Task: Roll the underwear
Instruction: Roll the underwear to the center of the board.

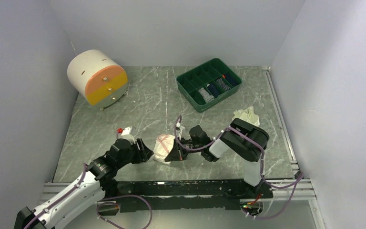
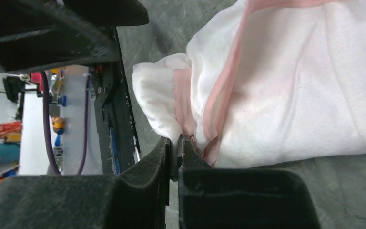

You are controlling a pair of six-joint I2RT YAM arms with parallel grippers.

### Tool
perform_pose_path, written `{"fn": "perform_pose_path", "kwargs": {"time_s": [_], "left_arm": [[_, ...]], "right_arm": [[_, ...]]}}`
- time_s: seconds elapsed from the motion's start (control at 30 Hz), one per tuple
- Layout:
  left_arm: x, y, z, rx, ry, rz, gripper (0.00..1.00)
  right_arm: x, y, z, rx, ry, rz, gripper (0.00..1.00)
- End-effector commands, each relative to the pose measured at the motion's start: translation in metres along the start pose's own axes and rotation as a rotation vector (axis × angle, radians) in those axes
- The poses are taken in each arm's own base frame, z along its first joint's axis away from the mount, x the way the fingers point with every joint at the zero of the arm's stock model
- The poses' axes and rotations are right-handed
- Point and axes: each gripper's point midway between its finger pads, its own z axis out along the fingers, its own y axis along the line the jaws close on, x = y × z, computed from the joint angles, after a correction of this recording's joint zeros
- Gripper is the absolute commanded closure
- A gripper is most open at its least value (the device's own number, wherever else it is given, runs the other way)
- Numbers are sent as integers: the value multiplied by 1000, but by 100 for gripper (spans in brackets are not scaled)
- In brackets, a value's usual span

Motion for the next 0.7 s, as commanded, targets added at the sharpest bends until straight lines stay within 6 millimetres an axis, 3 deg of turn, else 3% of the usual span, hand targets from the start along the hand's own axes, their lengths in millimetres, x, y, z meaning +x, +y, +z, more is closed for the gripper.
{"fn": "perform_pose_path", "kwargs": {"time_s": [0.0,0.07,0.2,0.47,0.67], "left_arm": [[-2,-15,-3,105,-7,115,41],[0,-21,-3,138,6,123,40],[8,-27,-3,193,30,126,26],[17,-35,-3,270,54,154,18],[23,-20,12,202,49,58,22]], "right_arm": [[22,-43,-8,175,76,175,95],[21,-47,-7,187,85,211,94],[25,-50,-6,177,105,316,93],[24,-56,-9,148,90,473,92],[23,-58,-10,166,98,477,90]]}}
